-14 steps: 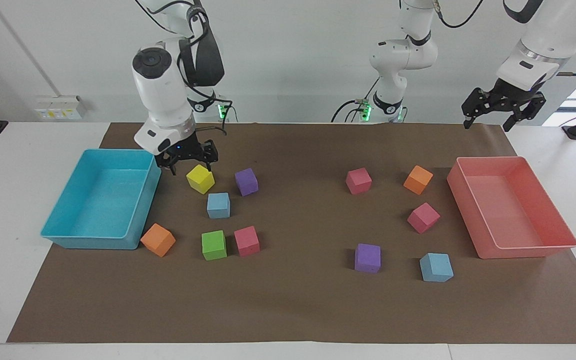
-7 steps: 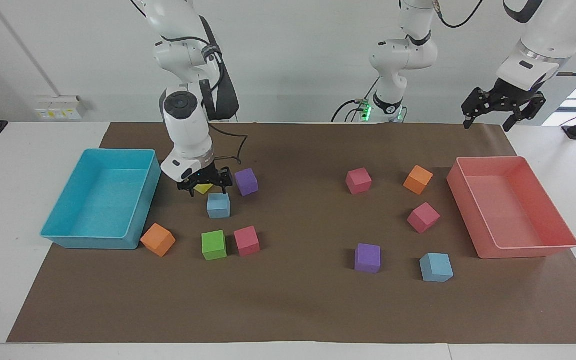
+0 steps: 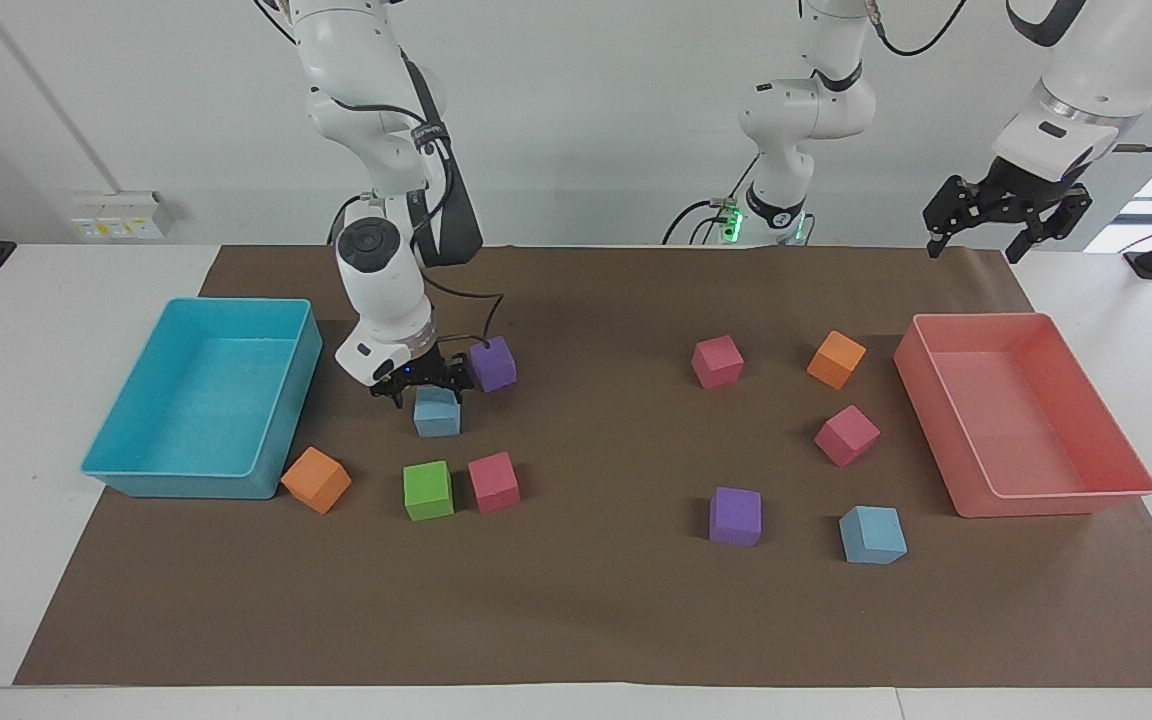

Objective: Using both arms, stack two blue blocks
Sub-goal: 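Reach the right gripper to the light blue cube near the yellow cube, then close the right gripper on the light blue cube and lift it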

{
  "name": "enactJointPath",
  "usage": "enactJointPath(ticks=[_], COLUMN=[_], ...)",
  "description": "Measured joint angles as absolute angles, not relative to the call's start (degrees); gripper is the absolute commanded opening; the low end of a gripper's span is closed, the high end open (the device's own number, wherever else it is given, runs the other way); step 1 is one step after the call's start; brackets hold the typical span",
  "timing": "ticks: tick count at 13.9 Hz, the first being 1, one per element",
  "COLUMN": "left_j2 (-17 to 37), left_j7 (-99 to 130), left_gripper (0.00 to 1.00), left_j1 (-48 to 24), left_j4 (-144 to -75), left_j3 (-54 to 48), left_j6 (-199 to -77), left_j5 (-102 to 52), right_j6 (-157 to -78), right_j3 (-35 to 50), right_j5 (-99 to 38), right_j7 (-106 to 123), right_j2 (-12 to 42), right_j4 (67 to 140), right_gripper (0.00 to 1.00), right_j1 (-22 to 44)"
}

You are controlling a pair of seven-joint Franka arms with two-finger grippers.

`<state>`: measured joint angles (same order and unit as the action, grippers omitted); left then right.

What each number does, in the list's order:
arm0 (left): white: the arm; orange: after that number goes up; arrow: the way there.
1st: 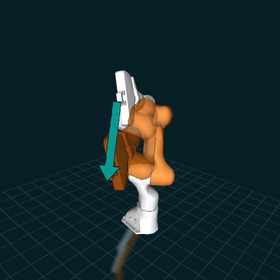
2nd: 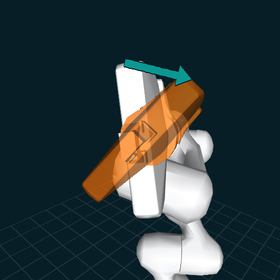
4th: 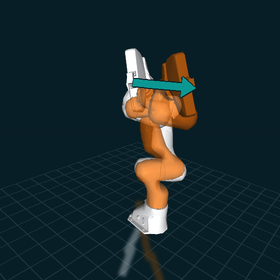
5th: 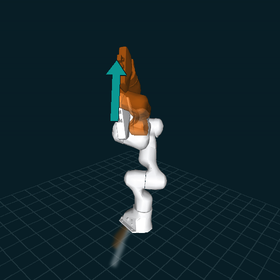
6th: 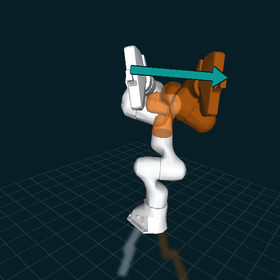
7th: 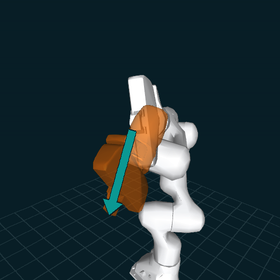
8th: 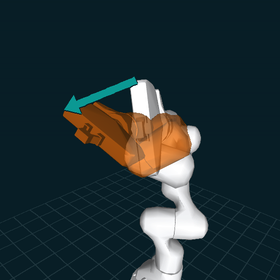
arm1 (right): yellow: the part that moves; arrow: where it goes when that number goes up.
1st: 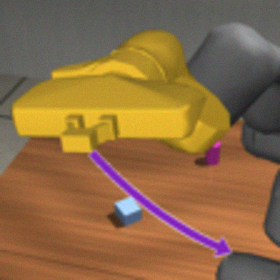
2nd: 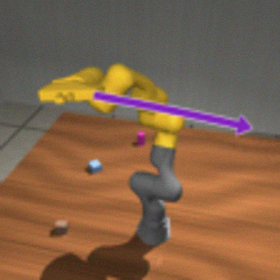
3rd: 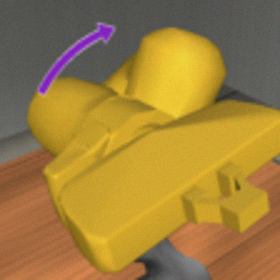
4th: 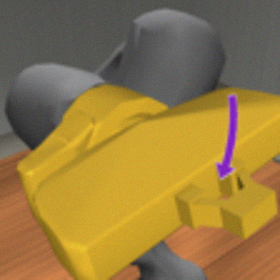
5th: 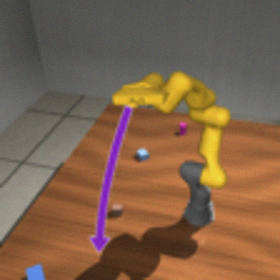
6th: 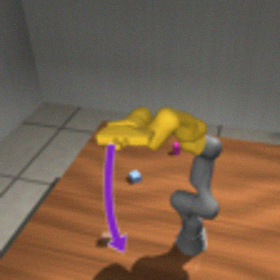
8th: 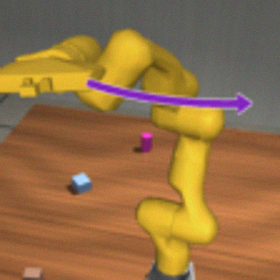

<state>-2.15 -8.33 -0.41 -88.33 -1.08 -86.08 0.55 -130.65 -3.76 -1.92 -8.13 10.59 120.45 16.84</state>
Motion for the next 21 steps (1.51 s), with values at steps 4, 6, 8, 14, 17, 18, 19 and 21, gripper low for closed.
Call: enactJointPath(ticks=[4, 6, 8, 14, 17, 18, 19, 21], left_j2=[-2.2, -2.2, -2.2, -2.2, -2.2, -2.2, -2.2, -2.2], left_j7=[-8.3, -8.3, -8.3, -8.3, -8.3, -8.3, -8.3, -8.3], left_gripper=[1.00, 1.00, 1.00, 1.00, 1.00, 1.00, 1.00, 1.00], left_j1=[-0.4, -0.4, -0.4, -0.4, -0.4, -0.4, -0.4, -0.4], left_j4=[-88.3, -88.3, -88.3, -88.3, -88.3, -88.3, -88.3, -88.3], left_j3=[-1.1, -1.1, -1.1, -1.1, -1.1, -1.1, -1.1, -1.1], left_j6=[-86.1, -86.1, -86.1, -86.1, -86.1, -86.1, -86.1, -86.1], left_j5=[0.5, 0.5, 0.5, 0.5, 0.5, 0.5, 0.5, 0.5], right_j6=[-134.2, -136.3, -137.1, -138.7, -138.7, -138.7, -138.7, -138.7], right_j3=[-3.7, -3.7, -3.8, -3.9, -4.0, -4.0, -4.0, -4.0], right_j5=[-1.9, -1.9, -1.9, -1.9, -1.9, -1.9, -1.9, -1.9], right_j7=[-8.1, -8.0, -7.6, -6.9, -6.9, -6.9, -6.9, -6.9], right_j2=[10.6, 10.7, 10.9, 11.7, 11.7, 11.7, 11.7, 11.6], right_j4=[123.4, 125.1, 125.7, 126.0, 126.0, 126.0, 126.0, 126.0], right_gripper=[1.00, 1.00, 1.00, 0.96, 0.19, 0.04, 0.00, 0.00], right_j1=[17.8, 18.2, 18.2, 18.0, 18.0, 18.0, 18.0, 17.9])
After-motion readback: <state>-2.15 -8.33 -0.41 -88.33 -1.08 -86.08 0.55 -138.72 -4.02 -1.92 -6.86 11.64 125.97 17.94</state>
